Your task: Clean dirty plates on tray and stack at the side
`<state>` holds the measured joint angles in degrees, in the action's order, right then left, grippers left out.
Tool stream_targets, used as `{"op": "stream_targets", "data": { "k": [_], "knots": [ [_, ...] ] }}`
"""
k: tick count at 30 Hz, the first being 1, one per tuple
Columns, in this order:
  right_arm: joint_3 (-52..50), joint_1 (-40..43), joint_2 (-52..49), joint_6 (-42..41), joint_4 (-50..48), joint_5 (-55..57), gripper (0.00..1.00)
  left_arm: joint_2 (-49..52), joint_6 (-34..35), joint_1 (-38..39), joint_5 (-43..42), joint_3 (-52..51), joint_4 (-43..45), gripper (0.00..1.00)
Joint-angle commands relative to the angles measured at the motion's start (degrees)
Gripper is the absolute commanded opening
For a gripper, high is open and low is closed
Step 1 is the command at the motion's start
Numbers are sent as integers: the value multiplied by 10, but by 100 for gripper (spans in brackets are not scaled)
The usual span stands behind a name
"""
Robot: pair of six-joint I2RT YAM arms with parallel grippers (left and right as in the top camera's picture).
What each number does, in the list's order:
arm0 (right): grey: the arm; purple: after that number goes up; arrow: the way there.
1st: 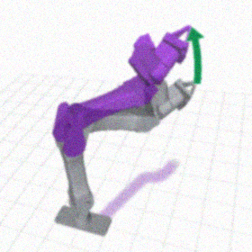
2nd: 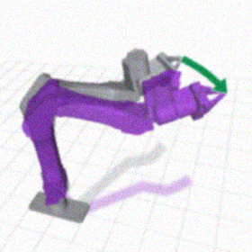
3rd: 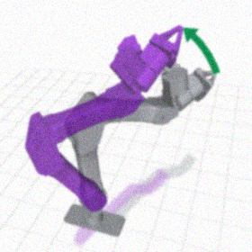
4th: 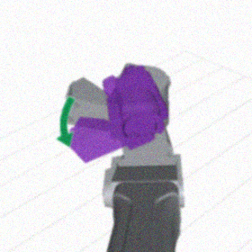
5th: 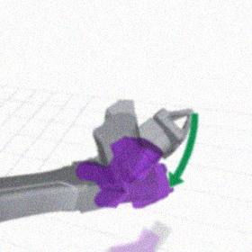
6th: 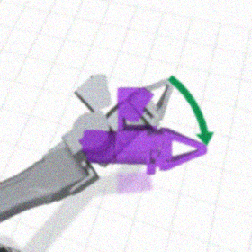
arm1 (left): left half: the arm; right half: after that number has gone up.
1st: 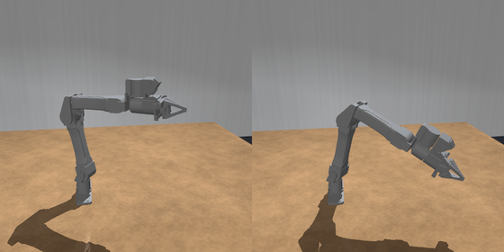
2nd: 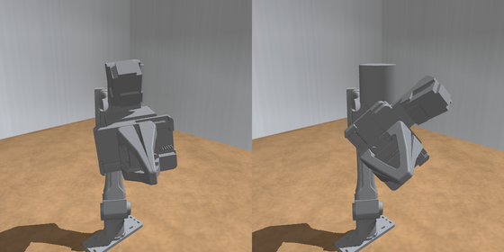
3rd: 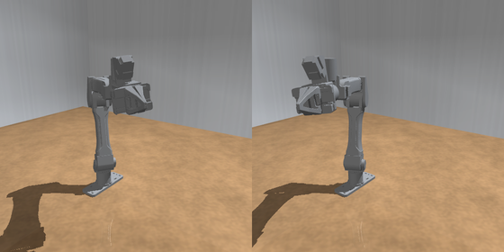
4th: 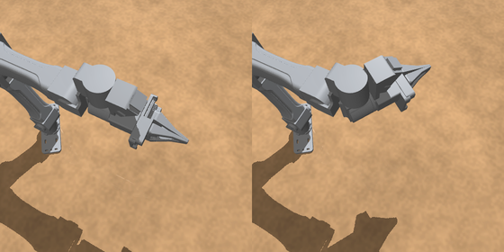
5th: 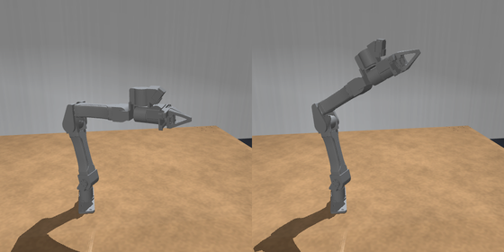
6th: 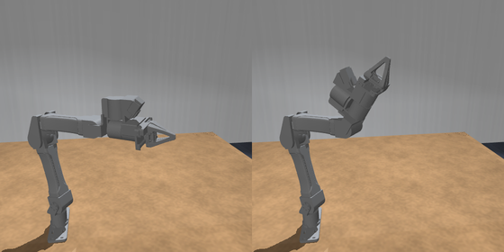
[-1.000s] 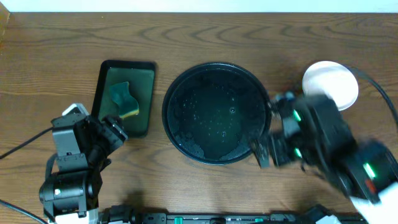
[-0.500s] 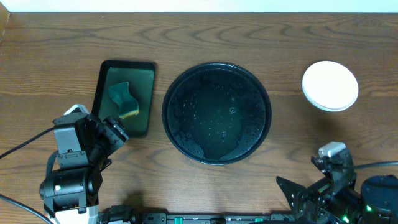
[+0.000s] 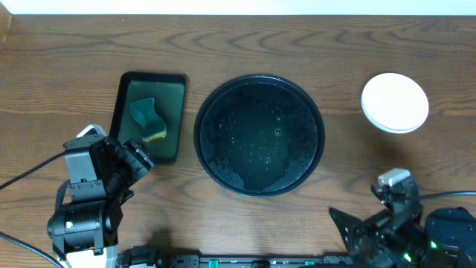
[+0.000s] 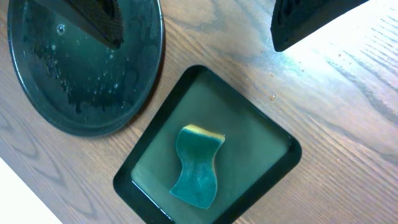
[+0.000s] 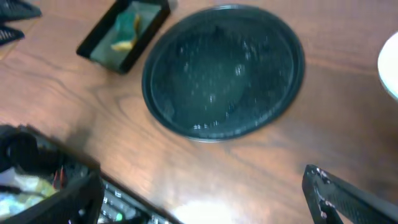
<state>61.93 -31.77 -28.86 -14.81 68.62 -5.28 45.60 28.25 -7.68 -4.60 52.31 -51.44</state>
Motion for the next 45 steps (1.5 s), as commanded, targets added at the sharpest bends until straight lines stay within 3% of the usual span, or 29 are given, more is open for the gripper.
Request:
{"op": "stream_targets", "data": {
  "k": [1, 8, 18, 28, 37, 45],
  "knots": [
    [-65, 35, 21, 48, -48, 8, 99, 0, -8, -1, -3, 0, -2, 76],
    [-283, 125, 122, 163, -287, -66, 99, 0, -8, -1, -3, 0, -2, 76],
    [-473, 216, 285, 162, -478, -66, 99, 0, -8, -1, -3, 0, -2, 76],
    [-615, 256, 285, 162, -725, -52, 99, 0, -8, -1, -3, 0, -2, 76],
    [-616, 291, 285, 161, -646, -15, 99, 0, -8, -1, -3, 0, -2, 76],
    [-616, 296, 285, 162, -649, -16, 99, 0, -8, -1, -3, 0, -2, 76]
  ]
}}
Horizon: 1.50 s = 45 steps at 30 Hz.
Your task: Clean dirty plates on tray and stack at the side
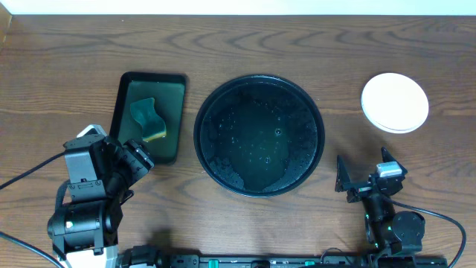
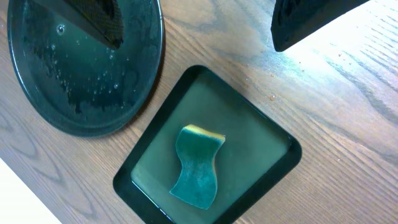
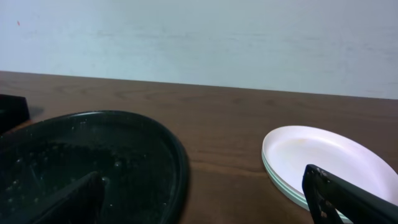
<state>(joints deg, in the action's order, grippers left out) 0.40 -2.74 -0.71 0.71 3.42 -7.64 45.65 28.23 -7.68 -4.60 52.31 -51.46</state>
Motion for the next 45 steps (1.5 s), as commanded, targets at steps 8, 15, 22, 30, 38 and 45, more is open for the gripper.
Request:
{"op": "stream_targets", "data": {
  "k": [8, 15, 22, 30, 38, 45],
  "knots": [
    [-1, 5, 3, 6, 3, 8, 99, 0, -7, -1, -3, 0, -2, 76],
    [-1, 5, 3, 6, 3, 7, 99, 0, -7, -1, -3, 0, -2, 76],
    [-1, 5, 3, 6, 3, 7, 99, 0, -7, -1, -3, 0, -2, 76],
    [-1, 5, 3, 6, 3, 7, 99, 1, -7, 1, -3, 0, -12, 76],
    [-1, 5, 3, 6, 3, 7, 99, -82, -38, 37, -29, -42, -5, 76],
    [-1, 5, 3, 6, 3, 7, 99, -321, -230, 38, -96, -150, 30, 76]
  ]
}}
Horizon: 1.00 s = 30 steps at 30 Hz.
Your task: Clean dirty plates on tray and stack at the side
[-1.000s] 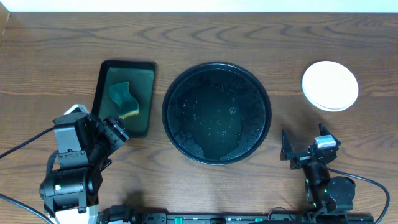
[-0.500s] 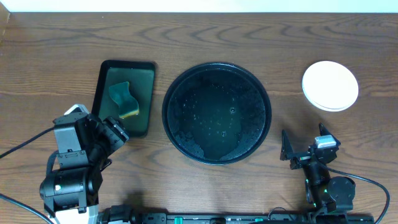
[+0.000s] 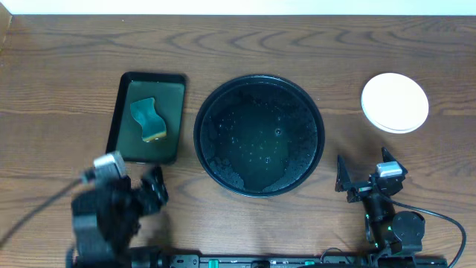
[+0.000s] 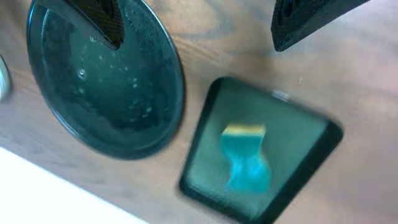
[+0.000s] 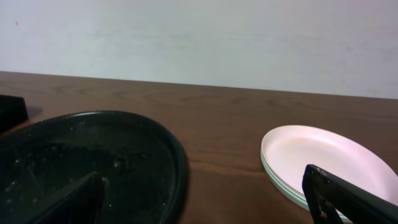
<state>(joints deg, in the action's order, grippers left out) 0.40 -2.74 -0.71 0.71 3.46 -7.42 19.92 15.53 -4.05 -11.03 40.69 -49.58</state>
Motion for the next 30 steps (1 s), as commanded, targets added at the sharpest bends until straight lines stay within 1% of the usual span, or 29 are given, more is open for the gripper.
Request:
{"op": "stream_targets", "data": {
  "k": [1, 3, 4, 8, 16, 20, 21, 27, 30],
  "knots": [
    [-1, 5, 3, 6, 2, 5, 99, -90, -119, 2, -31, -47, 22, 76],
    [-1, 5, 3, 6, 2, 5, 99, -136, -145, 2, -32, -78, 61, 76],
    [-1, 5, 3, 6, 2, 5, 99, -149, -149, 2, -31, -92, 82, 76],
    [-1, 5, 3, 6, 2, 5, 99, -199, -149, 1, -32, -176, 211, 76],
    [-1, 5, 3, 6, 2, 5, 99, -198, -149, 1, -31, -333, 494, 76],
    [-1, 5, 3, 6, 2, 5, 98, -198, -149, 1, -31, -396, 593, 76],
    [-1, 5, 3, 6, 2, 5, 99, -198, -149, 1, -31, -405, 600, 76],
    [-1, 5, 3, 6, 2, 5, 99, -198, -149, 2, -28, -405, 579, 76],
    [-1, 5, 3, 6, 2, 5, 99, -198, -149, 2, 2, -405, 529, 76]
  ]
}}
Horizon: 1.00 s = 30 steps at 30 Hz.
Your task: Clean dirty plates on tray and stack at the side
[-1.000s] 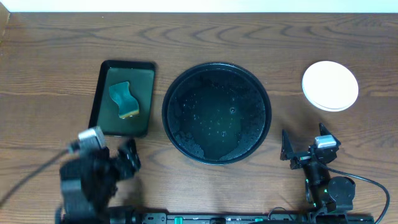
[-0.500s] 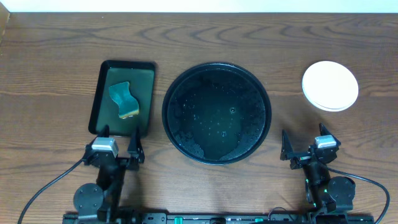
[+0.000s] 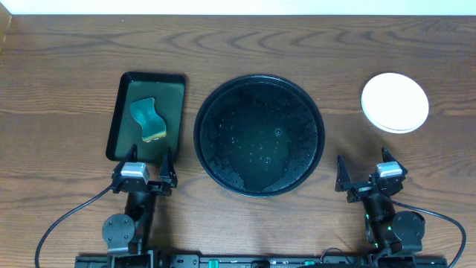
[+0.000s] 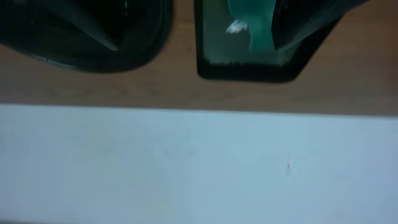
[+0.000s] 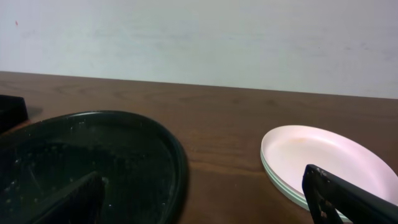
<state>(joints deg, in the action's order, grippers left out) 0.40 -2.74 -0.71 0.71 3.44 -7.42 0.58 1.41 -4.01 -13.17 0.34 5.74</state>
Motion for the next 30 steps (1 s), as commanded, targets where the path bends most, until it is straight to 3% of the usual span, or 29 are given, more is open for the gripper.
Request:
{"op": "stream_targets", "data": {
  "k": [1, 3, 30],
  "knots": [
    [-1, 5, 3, 6, 2, 5, 99, -5, -8, 1, 37, -1, -53, 76],
    [-1, 5, 3, 6, 2, 5, 99, -5, -7, 1, 53, -1, -96, 76],
    [-1, 5, 3, 6, 2, 5, 99, -5, -65, 2, 36, -1, -92, 77]
  ]
}}
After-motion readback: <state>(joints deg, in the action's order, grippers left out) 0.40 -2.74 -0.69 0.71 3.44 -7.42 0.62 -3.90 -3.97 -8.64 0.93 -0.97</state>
